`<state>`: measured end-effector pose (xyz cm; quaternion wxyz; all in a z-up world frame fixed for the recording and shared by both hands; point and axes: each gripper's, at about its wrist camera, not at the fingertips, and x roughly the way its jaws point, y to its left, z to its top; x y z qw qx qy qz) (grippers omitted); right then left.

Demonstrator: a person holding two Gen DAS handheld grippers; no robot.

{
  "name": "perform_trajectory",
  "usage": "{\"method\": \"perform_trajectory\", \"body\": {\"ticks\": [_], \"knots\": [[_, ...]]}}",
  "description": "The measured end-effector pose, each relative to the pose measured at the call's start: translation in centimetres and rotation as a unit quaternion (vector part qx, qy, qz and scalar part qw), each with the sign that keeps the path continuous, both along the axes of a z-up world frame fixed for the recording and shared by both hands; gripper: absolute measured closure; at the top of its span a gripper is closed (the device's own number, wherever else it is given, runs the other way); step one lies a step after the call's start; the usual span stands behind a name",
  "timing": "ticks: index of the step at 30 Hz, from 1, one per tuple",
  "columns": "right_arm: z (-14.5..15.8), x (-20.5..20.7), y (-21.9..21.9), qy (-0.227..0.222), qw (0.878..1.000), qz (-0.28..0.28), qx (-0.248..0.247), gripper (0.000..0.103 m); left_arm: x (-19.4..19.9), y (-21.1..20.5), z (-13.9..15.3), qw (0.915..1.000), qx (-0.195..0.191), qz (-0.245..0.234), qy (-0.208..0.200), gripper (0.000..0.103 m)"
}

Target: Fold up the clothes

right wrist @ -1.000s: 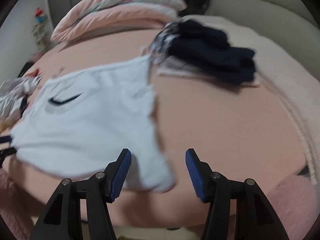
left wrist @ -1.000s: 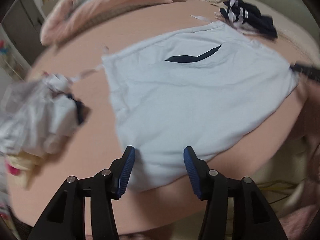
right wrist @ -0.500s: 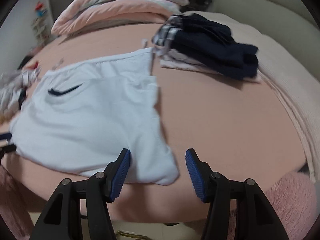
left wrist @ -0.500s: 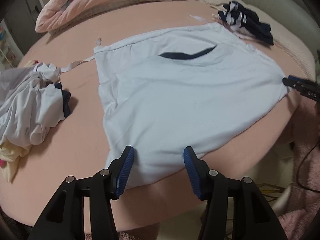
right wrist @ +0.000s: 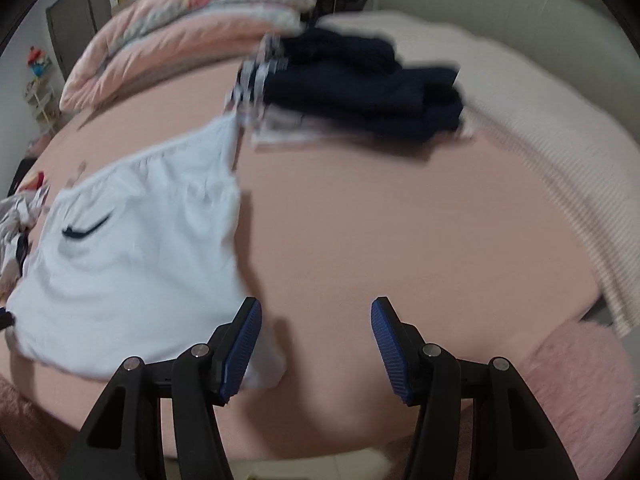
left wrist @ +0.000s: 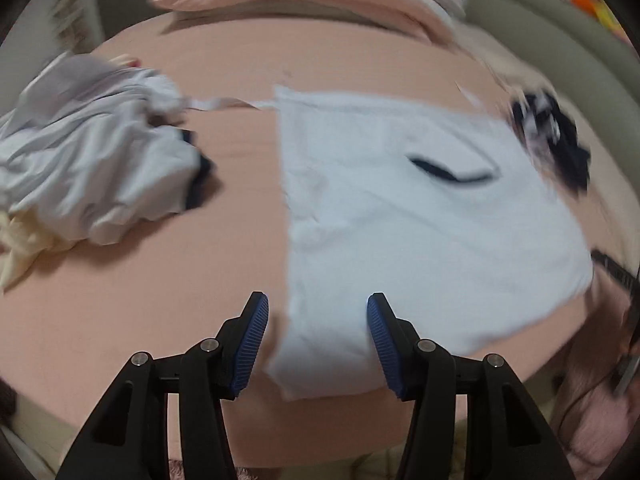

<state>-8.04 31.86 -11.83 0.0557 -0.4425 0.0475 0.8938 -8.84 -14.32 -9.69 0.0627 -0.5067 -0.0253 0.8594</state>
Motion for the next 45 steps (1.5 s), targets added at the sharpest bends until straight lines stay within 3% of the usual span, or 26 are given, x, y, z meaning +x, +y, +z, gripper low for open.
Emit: {"method": "perform_trajectory", "body": {"ticks": [4,8,12,14,16,19,25,27,30,34,37,45], "knots": [[1.8,-1.6,-4.2,0.023,0.996,0.083,0.007,0.048,-0.9,2.7,0.5,0.9988,-0.014,-0.041,0.02,0.055],[2.1,-4.2,-9.3,0.001,0.984,0.179,-0.022,0.048,-2.4,6.8,0.0,0.9957,-0.006,-0.088,0.027,0.055],[0.3,-6.5,-12.9,-0.024,0.975,0.221,-0.025,0.048,-4.0,9.8,-2.4,0.9934,-0.029,-0.111,0.002,0.054],[-1.1,-7.0,-13.1,-0.038,0.975,0.217,-0.014,0.048,-4.0,9.3,-4.1,0.994,-0.038,-0.101,-0.017,0.054],[-2.4,-7.1,-11.9,-0.048,0.979,0.199,-0.012,0.048,-3.5,7.5,-4.4,0.9963,0.004,-0.085,-0.01,0.055],[-2.9,-7.2,-8.4,-0.035,0.98,0.178,-0.077,0.048,-3.4,5.4,-4.4,0.9962,0.052,-0.067,-0.018,0.055],[0.2,-8.9,-7.1,-0.036,0.979,0.181,-0.086,0.047,-4.9,4.9,-1.0,0.9974,0.03,-0.057,0.032,0.055],[2.3,-10.4,-6.9,-0.014,0.98,0.186,-0.075,0.046,-7.3,3.9,-0.4,0.9979,0.042,-0.033,0.036,0.054],[3.2,-14.6,-6.2,-0.024,0.986,0.161,-0.037,0.045,-11.9,2.5,-0.4,0.9983,0.052,0.011,0.022,0.055],[1.7,-20.5,-4.1,-0.079,0.987,0.13,-0.057,0.045,-16.4,0.2,-1.2,0.9951,0.076,0.063,0.001,0.055],[0.4,-23.2,-3.8,-0.109,0.983,0.128,-0.071,0.045,-18.8,-0.1,-2.1,0.996,0.055,0.069,-0.01,0.055],[-2.8,-27.4,-4.5,-0.128,0.983,0.113,-0.073,0.045,-22.4,0.0,-4.8,0.9953,0.05,0.072,-0.042,0.054]]}}
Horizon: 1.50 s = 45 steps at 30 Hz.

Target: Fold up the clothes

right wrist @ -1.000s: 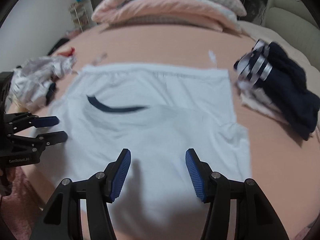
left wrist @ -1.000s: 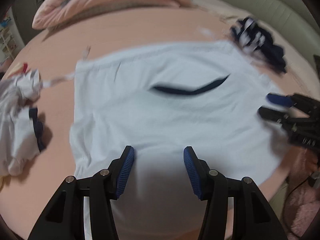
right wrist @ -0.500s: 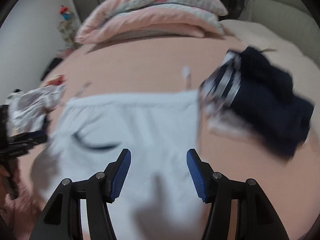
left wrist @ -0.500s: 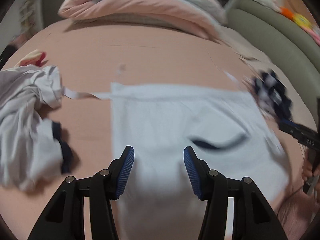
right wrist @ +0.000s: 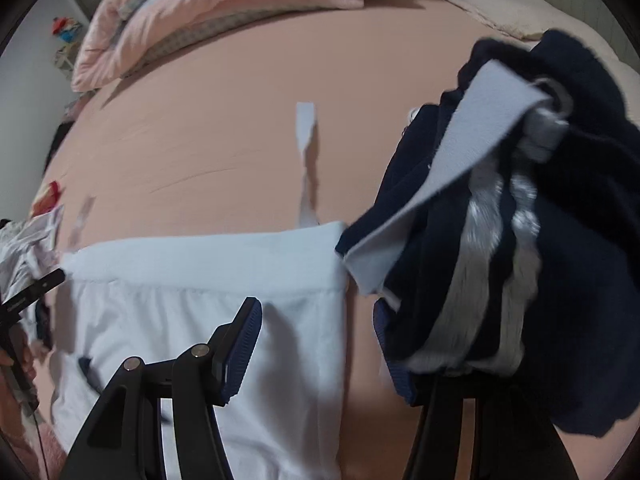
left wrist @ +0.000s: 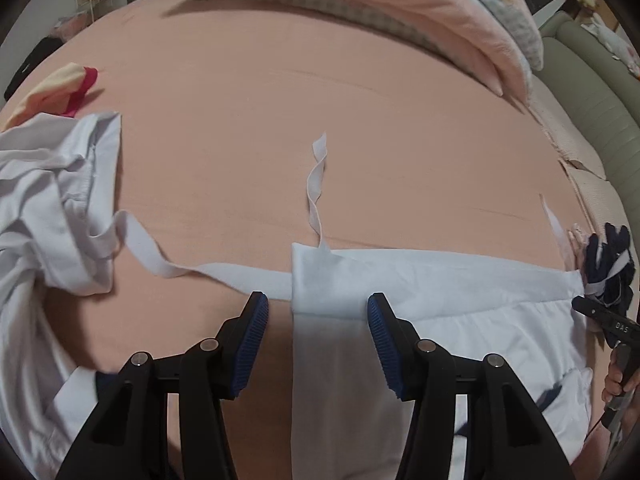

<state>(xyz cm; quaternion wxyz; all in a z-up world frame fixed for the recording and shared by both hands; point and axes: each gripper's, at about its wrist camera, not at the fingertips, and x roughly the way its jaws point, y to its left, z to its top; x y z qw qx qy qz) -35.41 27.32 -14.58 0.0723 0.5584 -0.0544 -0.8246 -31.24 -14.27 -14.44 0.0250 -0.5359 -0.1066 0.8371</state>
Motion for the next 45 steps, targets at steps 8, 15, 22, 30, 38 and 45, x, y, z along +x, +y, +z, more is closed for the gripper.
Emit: {"method": "perform_trajectory", "body": {"ticks": [8,15,22,30,38,45], "knots": [[-0.1,-1.8,-1.5,0.017,1.0,0.01,-0.011,0.06,-1.0,2.4,-0.4,0.9987,-0.022,-0.04,0.021,0.081],[3.8,-0.2,-3.1,0.079,0.992,0.079,-0.051,0.097,1.0,3.4,4.2,0.9926,-0.013,-0.09,0.081,0.097],[10.2,7.4,-1.5,0.151,0.979,0.127,-0.045,0.097,10.1,3.6,9.9,0.9771,-0.04,-0.149,0.146,0.097],[7.7,18.6,0.9,0.12,0.981,0.149,-0.03,0.096,18.9,4.6,6.9,0.98,-0.034,-0.17,0.097,0.095],[4.6,21.2,3.2,0.076,0.991,0.1,-0.033,0.09,23.6,3.4,4.7,0.9884,-0.016,-0.145,0.044,0.092],[9.7,22.4,5.2,0.142,0.989,0.04,-0.011,0.064,25.1,2.1,7.2,0.9889,-0.037,-0.111,0.091,0.063]]}}
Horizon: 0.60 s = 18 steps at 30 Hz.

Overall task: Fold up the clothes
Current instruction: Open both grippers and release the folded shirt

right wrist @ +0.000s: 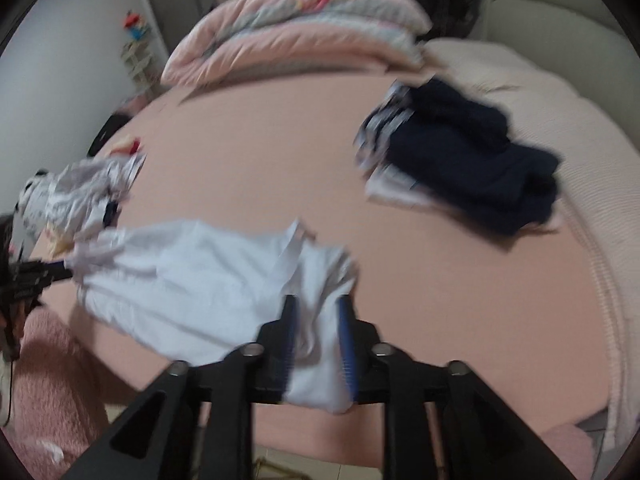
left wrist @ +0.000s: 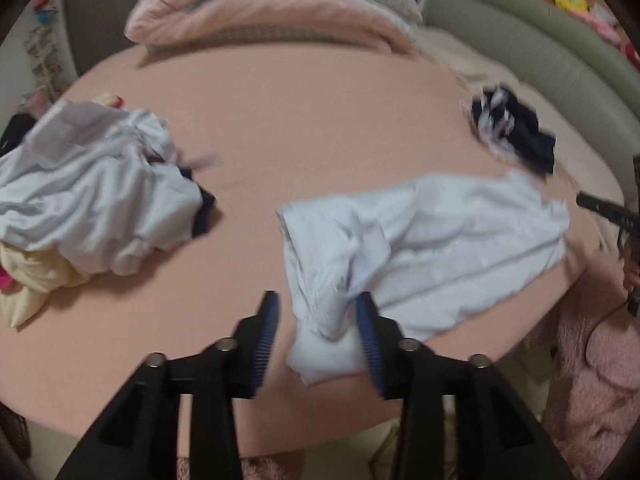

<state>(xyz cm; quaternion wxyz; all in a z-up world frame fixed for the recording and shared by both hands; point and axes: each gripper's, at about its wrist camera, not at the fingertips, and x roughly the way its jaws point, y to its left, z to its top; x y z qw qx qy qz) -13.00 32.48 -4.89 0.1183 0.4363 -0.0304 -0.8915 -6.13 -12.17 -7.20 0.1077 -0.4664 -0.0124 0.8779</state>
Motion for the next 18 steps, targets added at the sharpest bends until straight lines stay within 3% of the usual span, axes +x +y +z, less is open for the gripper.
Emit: {"method": "perform_trajectory", "body": {"ticks": [3,4,6,8,10,13,16,18], "knots": [[0.7,-0.7,-0.8,0.015,1.0,-0.002,-0.019,0.051,-1.6,1.4,0.2,0.9998,0.014,0.001,0.011,0.063],[0.3,-1.3,-1.5,0.008,1.0,0.001,-0.016,0.051,-2.0,2.2,0.0,0.9999,0.002,-0.004,0.013,0.063],[-1.0,-2.8,-3.0,-0.015,1.0,0.005,0.001,0.051,-3.0,4.3,-1.2,0.9985,-0.053,-0.009,0.012,0.063],[-3.4,-4.3,-4.6,-0.055,0.997,0.005,0.044,0.051,-4.1,5.3,-2.7,0.9946,-0.101,0.002,-0.023,0.064],[-5.0,-4.6,-5.4,-0.084,0.993,0.005,0.079,0.053,-4.4,5.5,-3.6,0.992,-0.114,0.015,-0.054,0.074],[-5.2,-2.6,-5.0,-0.084,0.992,0.032,0.086,0.053,-2.5,4.7,-3.7,0.9911,-0.112,0.009,-0.071,0.074],[-5.4,-0.2,-4.3,-0.092,0.986,0.065,0.122,0.053,-0.4,3.8,-4.2,0.9876,-0.126,0.0,-0.093,0.074],[-5.5,1.0,-3.6,-0.104,0.982,0.068,0.144,0.053,0.2,3.1,-4.1,0.9891,-0.117,0.006,-0.089,0.074]]}}
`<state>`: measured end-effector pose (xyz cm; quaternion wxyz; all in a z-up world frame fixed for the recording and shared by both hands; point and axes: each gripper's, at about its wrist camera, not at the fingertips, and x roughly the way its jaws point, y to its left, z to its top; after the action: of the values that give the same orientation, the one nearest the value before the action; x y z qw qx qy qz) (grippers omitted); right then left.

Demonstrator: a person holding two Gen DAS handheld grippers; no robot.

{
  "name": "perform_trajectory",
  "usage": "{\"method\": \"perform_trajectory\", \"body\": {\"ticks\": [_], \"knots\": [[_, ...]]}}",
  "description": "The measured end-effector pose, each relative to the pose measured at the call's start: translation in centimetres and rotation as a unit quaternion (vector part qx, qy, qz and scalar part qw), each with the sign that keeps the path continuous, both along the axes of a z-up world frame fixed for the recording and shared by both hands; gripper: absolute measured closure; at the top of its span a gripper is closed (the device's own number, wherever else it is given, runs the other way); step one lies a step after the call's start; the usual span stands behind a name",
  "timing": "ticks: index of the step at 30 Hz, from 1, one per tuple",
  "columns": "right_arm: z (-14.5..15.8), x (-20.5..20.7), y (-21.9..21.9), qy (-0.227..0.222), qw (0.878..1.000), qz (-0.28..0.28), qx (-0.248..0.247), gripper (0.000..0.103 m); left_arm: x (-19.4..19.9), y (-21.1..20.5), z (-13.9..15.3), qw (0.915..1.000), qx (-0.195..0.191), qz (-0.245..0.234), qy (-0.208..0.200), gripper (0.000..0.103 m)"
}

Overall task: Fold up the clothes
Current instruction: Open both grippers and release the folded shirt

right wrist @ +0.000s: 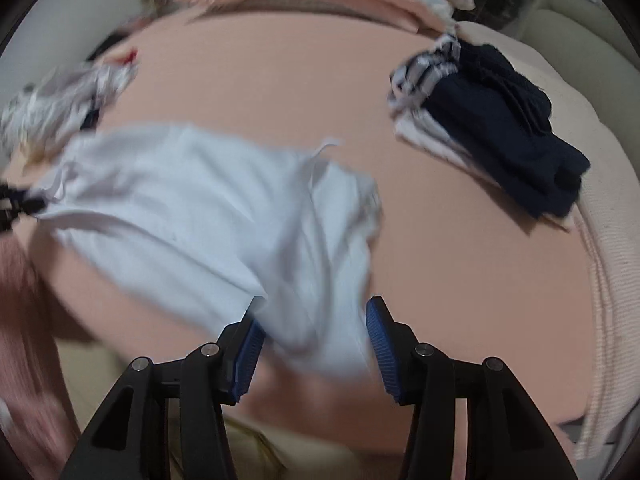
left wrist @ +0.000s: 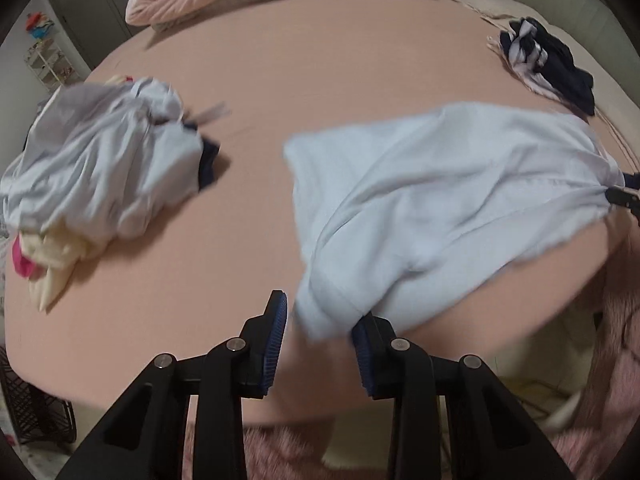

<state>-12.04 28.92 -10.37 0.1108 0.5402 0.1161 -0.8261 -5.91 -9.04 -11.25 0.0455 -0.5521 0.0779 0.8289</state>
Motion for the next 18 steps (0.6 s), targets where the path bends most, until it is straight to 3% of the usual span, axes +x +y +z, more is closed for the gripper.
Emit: {"method": "perform_trajectory", "body": {"ticks": [5,11,13,16,18], "knots": [[2.9,0.0,1.2,0.039,0.997,-0.05,-0.045,0.053,-0.1,-0.5,1.1,0.9989,0.027,0.024,0.03,0.074],[5.0,0.3,-1.8,0.09,0.993,-0.025,-0.073,0.053,0.4,-0.8,3.4,0.9924,0.092,0.032,0.076,0.074],[5.0,0.4,-2.1,0.099,0.992,-0.025,-0.077,0.053,0.6,-1.8,3.8,0.9915,0.089,0.049,0.081,0.074],[2.9,-0.6,-2.6,0.066,0.996,-0.034,-0.046,0.053,0.5,-3.0,3.6,0.9913,0.069,0.08,0.079,0.074],[1.3,-1.3,-3.0,0.038,0.999,-0.035,-0.015,0.053,0.7,-2.6,3.3,0.9914,0.09,0.067,0.067,0.074]]}}
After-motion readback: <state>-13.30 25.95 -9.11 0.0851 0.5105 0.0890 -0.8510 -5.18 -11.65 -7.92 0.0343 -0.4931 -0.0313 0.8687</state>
